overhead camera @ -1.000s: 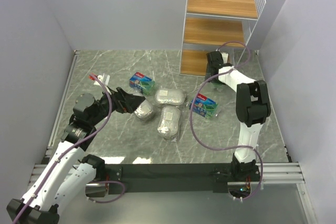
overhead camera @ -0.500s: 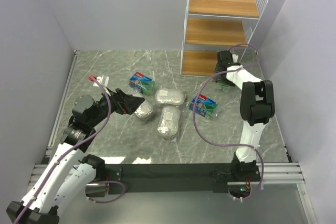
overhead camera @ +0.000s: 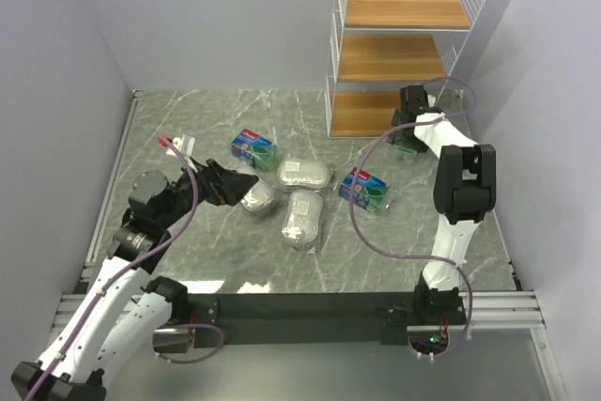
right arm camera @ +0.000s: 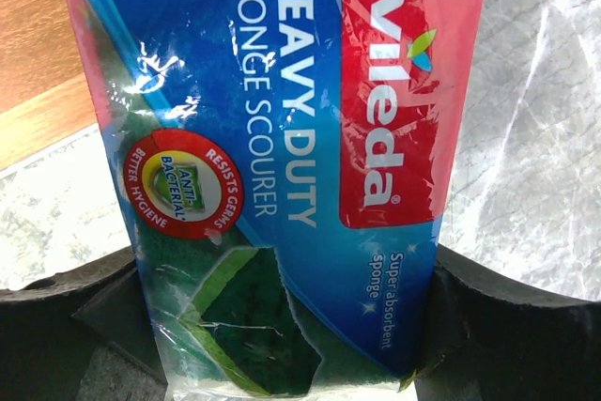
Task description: Place and organize the cleaning sponges onto the shelf
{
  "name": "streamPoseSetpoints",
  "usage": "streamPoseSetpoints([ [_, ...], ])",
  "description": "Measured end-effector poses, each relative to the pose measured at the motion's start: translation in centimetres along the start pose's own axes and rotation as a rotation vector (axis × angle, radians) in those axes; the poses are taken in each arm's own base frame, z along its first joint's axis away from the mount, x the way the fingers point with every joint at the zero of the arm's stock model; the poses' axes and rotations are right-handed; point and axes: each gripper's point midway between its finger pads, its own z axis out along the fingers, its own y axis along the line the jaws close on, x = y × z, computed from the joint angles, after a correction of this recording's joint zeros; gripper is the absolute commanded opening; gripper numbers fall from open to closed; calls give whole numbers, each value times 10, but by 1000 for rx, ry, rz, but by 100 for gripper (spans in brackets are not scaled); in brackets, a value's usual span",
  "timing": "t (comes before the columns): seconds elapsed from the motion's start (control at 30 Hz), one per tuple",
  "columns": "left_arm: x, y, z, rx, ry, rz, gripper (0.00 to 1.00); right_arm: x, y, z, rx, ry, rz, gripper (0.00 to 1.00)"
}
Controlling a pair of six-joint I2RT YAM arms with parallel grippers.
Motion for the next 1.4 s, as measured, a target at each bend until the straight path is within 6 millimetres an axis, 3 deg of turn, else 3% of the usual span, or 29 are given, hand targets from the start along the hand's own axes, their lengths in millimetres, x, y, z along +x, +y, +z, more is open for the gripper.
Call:
streamPoseSetpoints([
  [0.17,1,0,0,0,1,-1,98,4,6,1,-34,8,-1,77],
  [0.3,1,0,1,0,5,-4,98,25,10,5,-37,44,-36,80],
  [0.47,1,0,0,1,5,-4,99,32,21,3,-63,51,-70,96],
  [0.57,1,0,0,1,4,-3,99,30,26,3,-80,39,-80,99],
  [0.83,1,0,0,2,3,-3,99,19,34,2,-84,-27,-75,100],
  [1.1,2,-1,-1,6,3,-2,98,37,23,-16,34,-61,-35,100],
  [1.4,1,-3,-3,11,-4,2,99,41,16,-21,113,-49,34,95],
])
